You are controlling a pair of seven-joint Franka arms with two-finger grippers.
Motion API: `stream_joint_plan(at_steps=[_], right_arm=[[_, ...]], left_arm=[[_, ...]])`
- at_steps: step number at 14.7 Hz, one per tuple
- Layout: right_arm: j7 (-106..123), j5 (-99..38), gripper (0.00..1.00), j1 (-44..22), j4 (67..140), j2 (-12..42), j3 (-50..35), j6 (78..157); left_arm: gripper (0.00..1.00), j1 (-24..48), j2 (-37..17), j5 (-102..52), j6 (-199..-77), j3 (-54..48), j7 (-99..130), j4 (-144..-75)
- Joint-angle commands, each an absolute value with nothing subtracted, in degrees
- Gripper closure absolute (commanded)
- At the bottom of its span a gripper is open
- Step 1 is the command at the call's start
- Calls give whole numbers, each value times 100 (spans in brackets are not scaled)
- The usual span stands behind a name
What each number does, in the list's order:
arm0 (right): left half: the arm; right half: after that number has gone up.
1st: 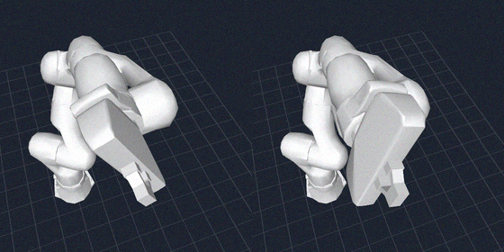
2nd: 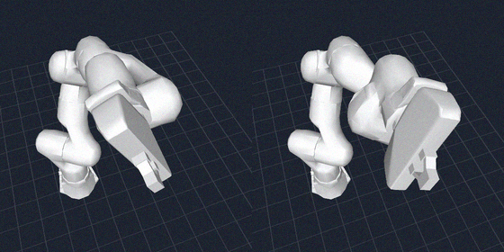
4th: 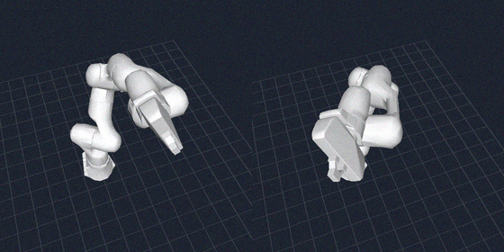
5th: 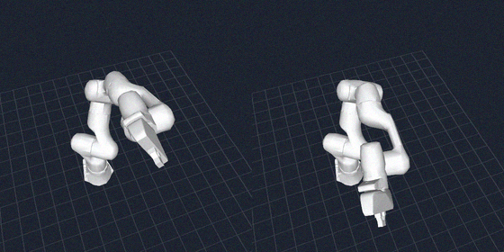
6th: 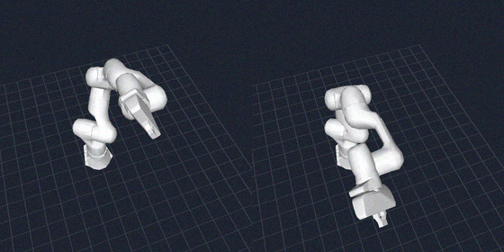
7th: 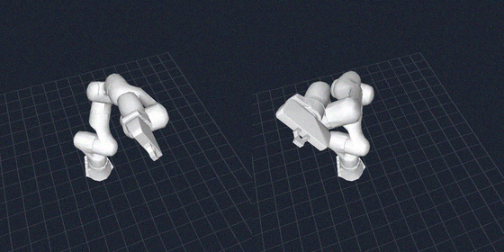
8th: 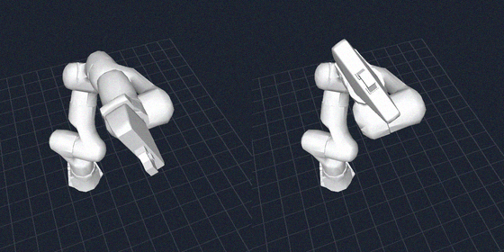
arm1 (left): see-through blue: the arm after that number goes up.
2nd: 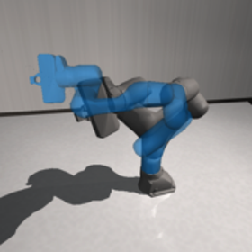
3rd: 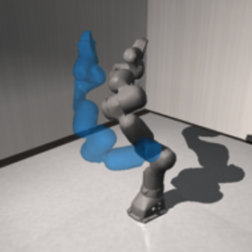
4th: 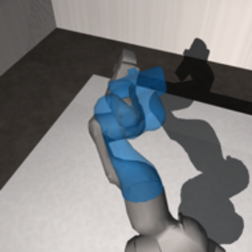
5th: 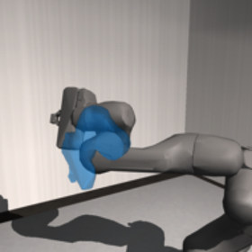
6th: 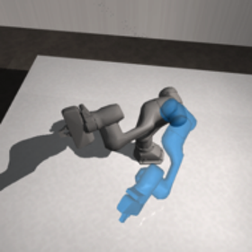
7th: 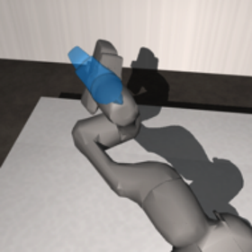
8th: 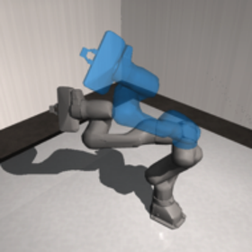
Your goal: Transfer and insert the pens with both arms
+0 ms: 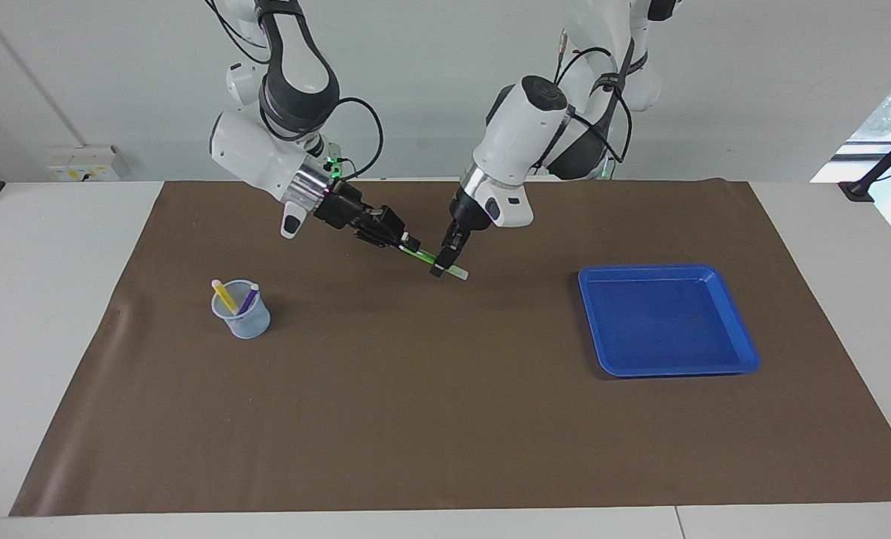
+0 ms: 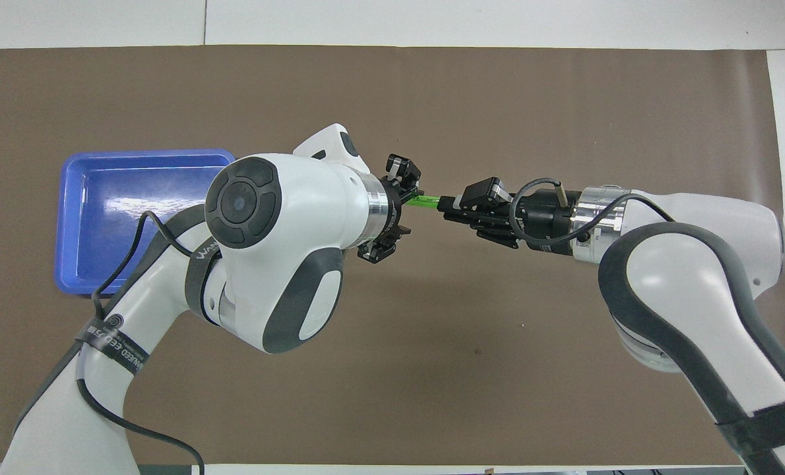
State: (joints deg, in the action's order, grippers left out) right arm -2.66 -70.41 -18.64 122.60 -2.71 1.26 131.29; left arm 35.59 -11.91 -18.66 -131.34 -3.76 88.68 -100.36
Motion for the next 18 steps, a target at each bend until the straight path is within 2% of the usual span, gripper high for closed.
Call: stream_joint_plan(at_steps=[1, 4, 7, 11, 18], right_arm=[[-167, -6106, 100, -1374, 11745, -185, 123, 12222], [-132, -4022, 100, -678, 10726, 26, 114, 10709], [952, -2423, 100, -247, 10249, 105, 123, 9767], [2748, -294, 100, -88, 10370, 70, 123, 10079], [3647, 264, 100, 219, 10862, 18, 132, 10739]], left_arm=[[0, 3368, -976, -1872, -12500, -290, 7756, -10133], [0, 2980, -818, -1872, -12007, -290, 6630, -10247], [0, 2542, -511, -1505, -11909, -281, 5348, -10704], [0, 1821, -247, -1153, -11445, -272, 3687, -10986], [0, 468, 281, -695, -10302, -273, 768, -10995]])
